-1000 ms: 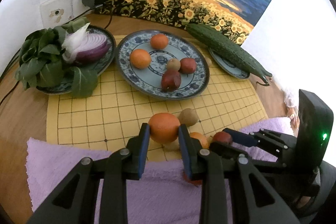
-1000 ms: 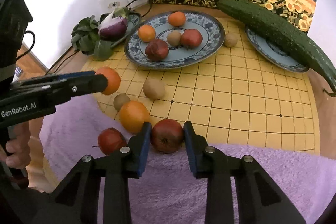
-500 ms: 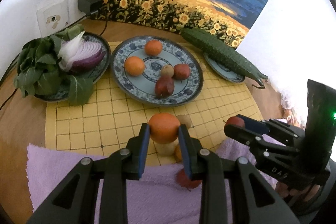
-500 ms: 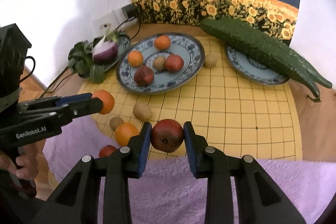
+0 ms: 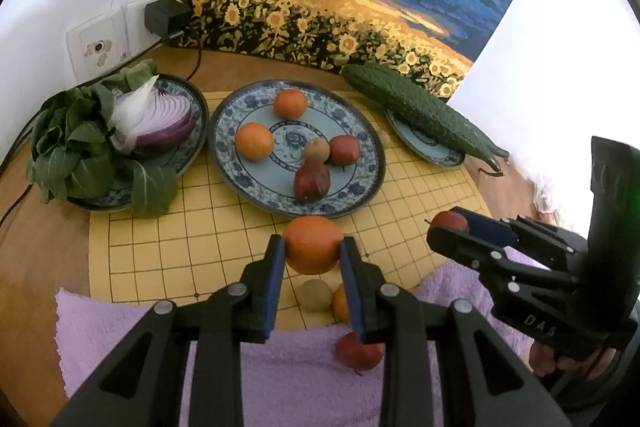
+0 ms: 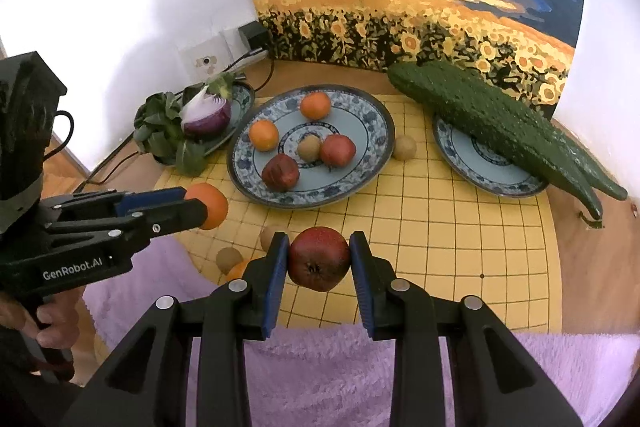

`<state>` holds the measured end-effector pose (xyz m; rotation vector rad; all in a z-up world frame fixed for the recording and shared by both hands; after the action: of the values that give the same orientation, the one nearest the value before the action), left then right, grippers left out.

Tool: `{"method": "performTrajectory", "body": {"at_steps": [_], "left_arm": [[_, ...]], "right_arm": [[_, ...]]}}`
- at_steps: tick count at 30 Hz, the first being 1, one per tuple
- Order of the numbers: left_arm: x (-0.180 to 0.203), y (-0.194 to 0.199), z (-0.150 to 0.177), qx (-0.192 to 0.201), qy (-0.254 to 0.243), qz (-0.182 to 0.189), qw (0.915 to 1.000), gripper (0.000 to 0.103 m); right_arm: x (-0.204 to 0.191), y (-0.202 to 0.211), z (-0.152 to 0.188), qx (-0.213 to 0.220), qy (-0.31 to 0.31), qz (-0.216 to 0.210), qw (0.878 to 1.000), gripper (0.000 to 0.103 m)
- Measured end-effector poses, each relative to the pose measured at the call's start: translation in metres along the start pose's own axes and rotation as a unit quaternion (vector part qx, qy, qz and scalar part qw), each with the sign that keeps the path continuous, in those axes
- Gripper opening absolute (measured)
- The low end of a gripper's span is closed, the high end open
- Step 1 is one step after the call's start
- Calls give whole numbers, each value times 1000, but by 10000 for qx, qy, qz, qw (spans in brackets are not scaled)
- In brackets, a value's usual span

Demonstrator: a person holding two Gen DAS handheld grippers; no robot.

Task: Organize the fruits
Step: 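Carry the orange and red apple onto the blue-and-white plate with both tools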

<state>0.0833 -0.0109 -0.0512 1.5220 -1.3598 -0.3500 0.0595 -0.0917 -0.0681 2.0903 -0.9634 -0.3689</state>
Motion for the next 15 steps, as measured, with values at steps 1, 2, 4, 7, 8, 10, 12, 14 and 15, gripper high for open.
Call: {"method": "performTrajectory", "body": {"at_steps": [1, 2, 4, 7, 8, 10, 12, 14, 15], "left_arm": [[0, 0, 0, 3, -4, -1, 10000, 29], [0, 0, 0, 2, -4, 5, 10000, 29], [1, -1, -3, 4, -14, 13, 10000, 29], [1, -3, -7, 22, -20, -2, 10000, 29], [2, -3, -9, 41, -25, -6, 10000, 29], [2, -4, -13, 74, -25, -6, 10000, 29], [1, -5, -17, 80, -18, 6, 10000, 29], [0, -8, -21, 68, -14, -9, 10000, 29], [-1, -11, -23, 57, -25, -21, 10000, 29]], "right_arm": [[0, -1, -1, 10, -10, 5, 10000, 32], [1, -1, -3, 17, -12, 1, 10000, 32], [1, -2, -5, 34, -12, 2, 10000, 32], [4, -2, -10, 107, -50, 36, 9999, 32], [6, -1, -11, 141, -68, 44, 9999, 32], [9, -2, -14, 170, -96, 75, 9998, 32], [11, -4, -16, 169, -101, 80, 9998, 32], [13, -7, -18, 161, -97, 74, 9998, 32], [15, -9, -20, 156, -98, 76, 9998, 32]]}}
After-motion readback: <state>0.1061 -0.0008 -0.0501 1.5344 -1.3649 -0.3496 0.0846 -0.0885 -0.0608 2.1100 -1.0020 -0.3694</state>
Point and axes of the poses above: each gripper's, at about its wrist camera, not at the fingertips, and y roughly against the way its jaws point, x to its right, z to its underside, the point moved 8 cm from there along -y, roughly the way its jaws point, and after that the axes turned 15 degrees about y, right-handed, at the moved point
